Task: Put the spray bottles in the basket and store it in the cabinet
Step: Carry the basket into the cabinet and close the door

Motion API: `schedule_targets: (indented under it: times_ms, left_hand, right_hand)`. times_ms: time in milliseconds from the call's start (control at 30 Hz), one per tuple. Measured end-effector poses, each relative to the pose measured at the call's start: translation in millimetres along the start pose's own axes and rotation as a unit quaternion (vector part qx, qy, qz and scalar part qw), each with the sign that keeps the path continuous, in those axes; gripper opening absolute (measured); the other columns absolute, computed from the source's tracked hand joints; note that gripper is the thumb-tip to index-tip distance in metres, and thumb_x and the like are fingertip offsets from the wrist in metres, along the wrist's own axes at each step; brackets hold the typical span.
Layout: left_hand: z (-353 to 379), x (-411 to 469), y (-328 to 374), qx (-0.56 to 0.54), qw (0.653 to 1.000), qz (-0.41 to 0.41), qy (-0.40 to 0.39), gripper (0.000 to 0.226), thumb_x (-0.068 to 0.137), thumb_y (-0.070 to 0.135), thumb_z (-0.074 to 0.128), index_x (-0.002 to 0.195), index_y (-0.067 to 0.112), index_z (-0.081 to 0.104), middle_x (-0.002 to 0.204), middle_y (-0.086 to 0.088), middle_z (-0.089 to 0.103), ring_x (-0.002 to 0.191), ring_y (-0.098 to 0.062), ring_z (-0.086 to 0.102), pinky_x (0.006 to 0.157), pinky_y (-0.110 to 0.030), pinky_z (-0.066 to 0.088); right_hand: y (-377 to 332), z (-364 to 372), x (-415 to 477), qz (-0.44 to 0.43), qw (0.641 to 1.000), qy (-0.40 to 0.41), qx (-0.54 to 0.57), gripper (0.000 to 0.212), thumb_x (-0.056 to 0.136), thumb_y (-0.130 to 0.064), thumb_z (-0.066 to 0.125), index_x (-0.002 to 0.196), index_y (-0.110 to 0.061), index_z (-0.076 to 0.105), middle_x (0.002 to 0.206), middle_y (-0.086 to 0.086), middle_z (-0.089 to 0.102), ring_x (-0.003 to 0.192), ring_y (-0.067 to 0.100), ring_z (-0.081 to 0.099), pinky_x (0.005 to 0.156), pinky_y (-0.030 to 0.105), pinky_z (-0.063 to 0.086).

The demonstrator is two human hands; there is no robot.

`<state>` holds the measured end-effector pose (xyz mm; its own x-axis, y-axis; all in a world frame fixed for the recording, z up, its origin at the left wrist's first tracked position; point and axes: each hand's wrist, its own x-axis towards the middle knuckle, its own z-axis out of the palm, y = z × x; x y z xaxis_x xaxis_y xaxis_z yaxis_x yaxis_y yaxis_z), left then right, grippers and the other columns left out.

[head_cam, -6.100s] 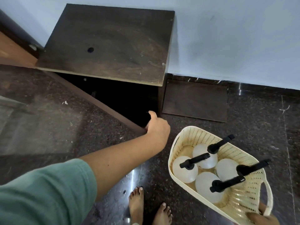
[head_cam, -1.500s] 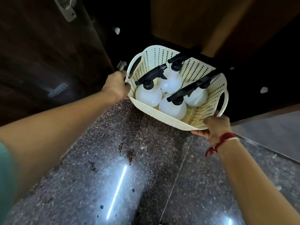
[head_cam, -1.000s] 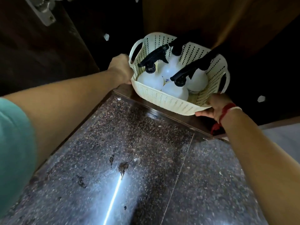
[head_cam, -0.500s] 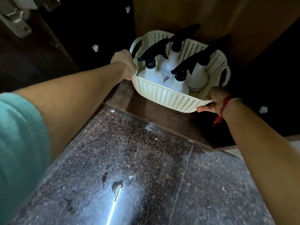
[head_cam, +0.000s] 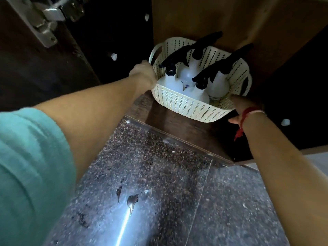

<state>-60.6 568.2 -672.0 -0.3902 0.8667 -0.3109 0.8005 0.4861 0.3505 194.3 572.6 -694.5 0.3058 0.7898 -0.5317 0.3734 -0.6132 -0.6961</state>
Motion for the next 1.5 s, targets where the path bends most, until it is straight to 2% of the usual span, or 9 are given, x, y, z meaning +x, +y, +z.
schedule_targets:
  times_ms: [133, 333, 467, 667, 1067, 1200, 1333, 1400, 1500]
  left_hand:
    - [-0.4, -44.0, -20.6, -0.007, 0.998, 0.035, 0.056, 0.037, 0.096, 0.025, 0.037, 0.124, 0.001, 0.038, 0.125, -0.027, 0.051, 0.112, -0.046, 0.051, 0.088, -0.045, 0.043]
    - [-12.1, -120.0, -50.8, 0.077, 0.993, 0.076, 0.037, 0.06, 0.097, 0.033, 0.033, 0.146, 0.003, 0.015, 0.155, -0.022, 0.011, 0.143, -0.037, 0.009, 0.116, -0.046, 0.015]
    - [-36.6, -171.2, -75.7, 0.107, 0.977, 0.141, 0.122, 0.067, 0.093, 0.033, 0.037, 0.148, 0.005, 0.01, 0.157, -0.018, 0.001, 0.144, -0.034, -0.004, 0.115, -0.047, 0.002]
    - [-102.3, -244.1, -129.8, 0.19, 0.953, 0.159, 0.175, 0.072, 0.091, 0.04, 0.039, 0.148, 0.005, 0.012, 0.157, -0.018, 0.004, 0.144, -0.034, -0.003, 0.114, -0.049, -0.002]
    - [-245.4, -315.7, -225.9, 0.214, 0.96, 0.021, 0.179, 0.079, 0.092, 0.045, 0.038, 0.149, 0.008, -0.003, 0.158, -0.014, -0.002, 0.143, -0.025, -0.015, 0.113, -0.054, -0.006]
    - [-236.6, -325.5, -239.5, 0.162, 0.977, -0.031, 0.137, 0.075, 0.094, 0.047, 0.032, 0.149, 0.011, -0.004, 0.158, -0.013, 0.003, 0.145, -0.03, 0.0, 0.113, -0.055, 0.005]
    - [-230.2, -323.7, -241.4, 0.144, 0.98, -0.031, 0.137, 0.057, 0.098, 0.032, 0.035, 0.147, 0.011, 0.016, 0.149, -0.018, 0.033, 0.135, -0.035, 0.034, 0.107, -0.052, 0.028]
    - [-231.5, -322.9, -240.6, 0.15, 0.979, -0.026, 0.135, 0.045, 0.098, 0.029, 0.039, 0.137, 0.009, 0.031, 0.125, -0.019, 0.055, 0.112, -0.04, 0.054, 0.085, -0.049, 0.044]
    - [-233.3, -325.5, -239.3, 0.11, 0.987, 0.012, 0.119, 0.027, 0.097, 0.029, 0.041, 0.114, 0.007, 0.038, 0.098, -0.019, 0.061, 0.081, -0.043, 0.06, 0.058, -0.04, 0.037]
  right_hand:
    - [1.1, -6.0, -49.4, -0.102, 0.976, 0.15, -0.122, 0.066, 0.084, -0.043, 0.059, 0.136, -0.007, 0.042, 0.134, 0.016, 0.055, 0.122, 0.036, 0.053, 0.097, 0.04, 0.044]
    - [5.2, 2.0, -131.8, -0.251, 0.928, 0.15, -0.233, 0.072, 0.084, -0.028, 0.061, 0.141, 0.003, 0.029, 0.142, 0.026, 0.037, 0.133, 0.04, 0.035, 0.109, 0.043, 0.031]
    - [4.9, 20.8, -183.3, -0.331, 0.879, 0.118, -0.322, 0.077, 0.086, -0.031, 0.056, 0.148, -0.003, 0.02, 0.154, 0.022, 0.022, 0.146, 0.036, 0.013, 0.118, 0.047, 0.015]
    - [-1.3, 53.6, -284.2, -0.442, 0.813, 0.016, -0.379, 0.075, 0.088, -0.034, 0.054, 0.15, -0.013, 0.019, 0.159, 0.014, 0.016, 0.148, 0.032, 0.009, 0.118, 0.049, 0.01]
    - [-135.9, 119.5, -424.2, -0.643, 0.65, -0.05, -0.402, 0.087, 0.084, -0.025, 0.062, 0.152, -0.018, 0.009, 0.16, 0.014, 0.011, 0.147, 0.033, 0.011, 0.117, 0.049, 0.01]
    - [-139.0, 149.7, -430.1, -0.655, 0.598, -0.096, -0.451, 0.085, 0.086, -0.017, 0.055, 0.152, -0.019, 0.002, 0.161, 0.012, 0.003, 0.148, 0.031, 0.003, 0.118, 0.048, 0.005]
    - [-125.2, 161.9, -429.0, -0.646, 0.583, -0.127, -0.477, 0.082, 0.084, -0.012, 0.054, 0.152, -0.02, 0.01, 0.16, 0.011, 0.01, 0.148, 0.031, 0.006, 0.118, 0.049, 0.008]
    - [-122.8, 162.6, -429.8, -0.644, 0.595, -0.122, -0.465, 0.074, 0.081, -0.007, 0.054, 0.148, -0.02, 0.025, 0.156, 0.01, 0.025, 0.147, 0.032, 0.013, 0.118, 0.05, 0.01]
    - [-124.4, 158.9, -435.0, -0.632, 0.619, -0.128, -0.447, 0.056, 0.081, -0.003, 0.05, 0.134, -0.018, 0.042, 0.145, 0.01, 0.04, 0.145, 0.033, 0.019, 0.118, 0.051, 0.012]
